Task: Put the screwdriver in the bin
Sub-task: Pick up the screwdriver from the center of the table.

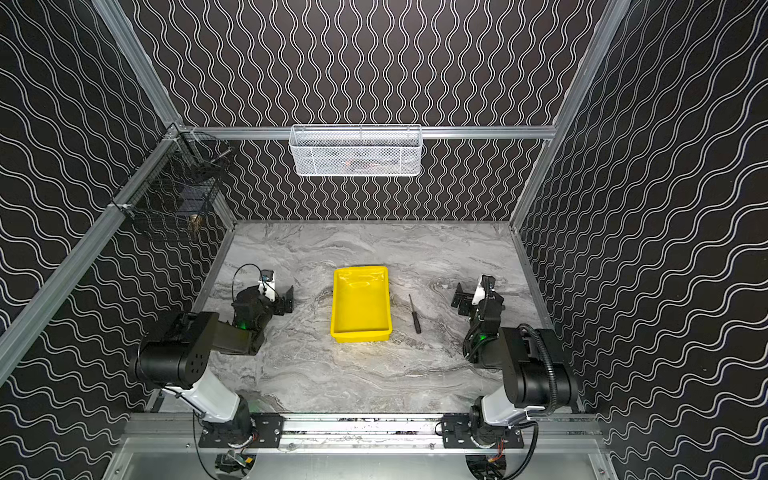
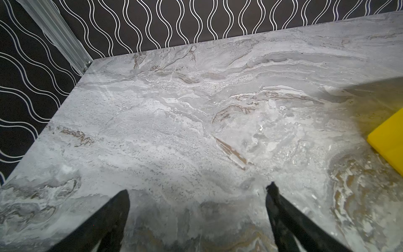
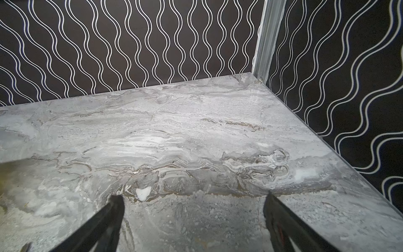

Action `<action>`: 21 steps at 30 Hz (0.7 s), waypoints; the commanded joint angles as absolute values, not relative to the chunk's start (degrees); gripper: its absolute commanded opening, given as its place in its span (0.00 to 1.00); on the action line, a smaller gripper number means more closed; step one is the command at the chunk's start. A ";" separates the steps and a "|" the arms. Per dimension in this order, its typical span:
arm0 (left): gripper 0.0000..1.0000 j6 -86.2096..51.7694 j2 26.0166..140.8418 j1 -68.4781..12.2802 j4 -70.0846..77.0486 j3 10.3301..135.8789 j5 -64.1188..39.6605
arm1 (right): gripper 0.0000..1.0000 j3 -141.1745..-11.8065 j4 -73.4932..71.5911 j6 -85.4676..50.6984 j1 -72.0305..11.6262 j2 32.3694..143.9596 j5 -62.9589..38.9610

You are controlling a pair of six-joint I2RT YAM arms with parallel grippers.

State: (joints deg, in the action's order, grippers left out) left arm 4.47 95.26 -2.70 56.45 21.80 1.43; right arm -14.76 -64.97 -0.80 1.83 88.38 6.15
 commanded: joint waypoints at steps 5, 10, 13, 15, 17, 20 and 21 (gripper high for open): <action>0.99 3.78 94.93 -2.72 58.11 21.52 1.75 | 0.99 -15.03 -68.06 -0.41 1.85 88.47 6.47; 0.99 3.43 94.92 -2.56 58.08 21.45 1.15 | 0.99 -15.12 -67.97 -0.53 1.92 88.51 6.33; 0.99 3.43 94.86 -2.46 58.05 21.40 0.99 | 0.99 -15.11 -67.94 -0.35 1.89 88.50 6.42; 0.99 3.43 94.83 -2.46 58.23 21.31 0.97 | 0.99 -15.12 -67.96 -0.44 1.92 88.48 6.42; 0.99 3.43 94.75 -2.46 58.29 21.31 0.94 | 0.99 -15.12 -68.00 -0.35 1.90 88.51 6.42; 0.99 3.43 94.70 -2.46 58.68 21.17 1.83 | 0.99 -15.12 -67.93 -0.36 1.93 88.46 6.43; 0.99 3.32 94.59 -2.46 58.70 21.10 2.35 | 0.99 -15.12 -67.90 -0.44 1.88 88.50 6.33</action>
State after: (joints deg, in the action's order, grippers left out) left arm 4.45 95.00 -2.55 56.80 21.30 1.23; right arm -14.81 -64.97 -0.82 1.89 88.40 6.13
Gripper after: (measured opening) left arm 0.989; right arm 0.993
